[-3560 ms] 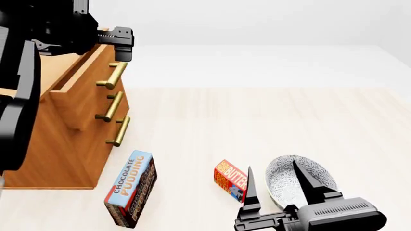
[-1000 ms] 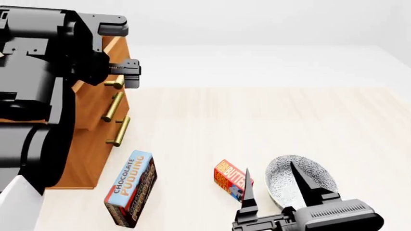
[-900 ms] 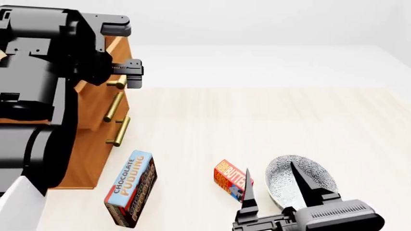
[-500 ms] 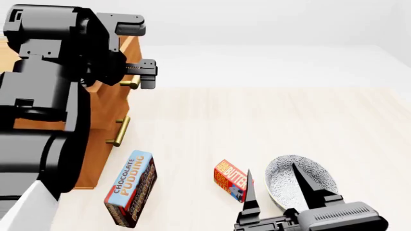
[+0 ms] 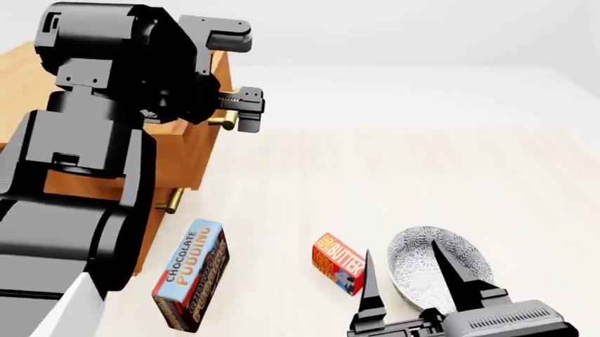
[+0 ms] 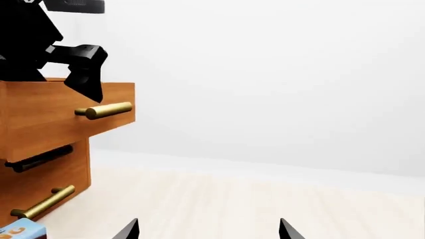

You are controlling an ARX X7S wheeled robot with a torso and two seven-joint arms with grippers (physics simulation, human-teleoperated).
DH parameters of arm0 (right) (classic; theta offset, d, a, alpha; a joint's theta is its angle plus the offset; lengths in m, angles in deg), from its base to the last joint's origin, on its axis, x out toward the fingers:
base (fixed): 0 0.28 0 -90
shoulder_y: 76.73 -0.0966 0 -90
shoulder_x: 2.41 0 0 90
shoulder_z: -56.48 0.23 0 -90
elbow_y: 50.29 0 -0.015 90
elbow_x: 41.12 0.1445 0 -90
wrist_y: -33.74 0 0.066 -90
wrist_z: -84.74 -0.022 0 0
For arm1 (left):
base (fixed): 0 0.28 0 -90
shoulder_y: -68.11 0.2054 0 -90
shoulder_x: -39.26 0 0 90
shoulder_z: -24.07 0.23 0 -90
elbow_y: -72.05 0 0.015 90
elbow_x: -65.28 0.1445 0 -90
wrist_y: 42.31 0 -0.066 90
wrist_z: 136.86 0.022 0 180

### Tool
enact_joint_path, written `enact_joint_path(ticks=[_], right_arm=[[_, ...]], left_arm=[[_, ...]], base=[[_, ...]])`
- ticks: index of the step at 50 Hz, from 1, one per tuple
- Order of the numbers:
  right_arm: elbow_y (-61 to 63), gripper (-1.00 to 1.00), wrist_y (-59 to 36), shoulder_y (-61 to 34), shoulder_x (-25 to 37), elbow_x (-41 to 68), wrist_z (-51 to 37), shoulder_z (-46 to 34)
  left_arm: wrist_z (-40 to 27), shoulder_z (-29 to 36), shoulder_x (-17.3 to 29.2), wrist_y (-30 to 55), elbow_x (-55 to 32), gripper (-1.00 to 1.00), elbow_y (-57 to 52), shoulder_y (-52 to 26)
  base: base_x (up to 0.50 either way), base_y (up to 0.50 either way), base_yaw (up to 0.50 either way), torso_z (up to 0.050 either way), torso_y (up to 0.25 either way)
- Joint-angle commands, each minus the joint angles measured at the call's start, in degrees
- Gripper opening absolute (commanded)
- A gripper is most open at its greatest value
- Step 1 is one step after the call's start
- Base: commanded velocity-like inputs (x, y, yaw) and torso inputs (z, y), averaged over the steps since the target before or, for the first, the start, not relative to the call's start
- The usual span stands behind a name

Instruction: Put the butter at the back in the top drawer of the cabinet and close it.

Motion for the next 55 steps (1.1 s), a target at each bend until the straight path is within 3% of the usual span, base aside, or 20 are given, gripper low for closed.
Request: enact_joint_path(ticks=[1, 13, 22, 55], right_arm=[[-0.17, 1.00, 1.67, 1.07, 0.82, 0.85, 0.29, 0.92], [-1.61, 1.00, 4.70, 2.55, 1.60, 2.08, 1.03, 2.27], [-2.55, 1.00, 5.53, 2.68, 1.71, 2.53, 1.29, 2.43], [-2.91, 1.00, 5.36, 2.19, 1.85, 2.48, 0.88, 1.64]], left_arm=[[-6.99, 4.75, -0.98, -0.18, -13.57, 1.00, -1.14, -0.57], [-15.01, 15.31, -0.99, -5.31, -31.66, 1.00, 3.10, -2.61], [-16.87, 18.79, -0.83, -8.35, -39.00, 1.00, 4.40, -2.73], [-21.23, 13.50, 0.05, -10.01, -51.73, 1.00, 3.25, -1.58]], base=[[0.00, 0.00, 0.00, 0.000, 0.000], [0.00, 0.00, 0.00, 0.000, 0.000], [0.00, 0.00, 0.00, 0.000, 0.000], [0.00, 0.00, 0.00, 0.000, 0.000]])
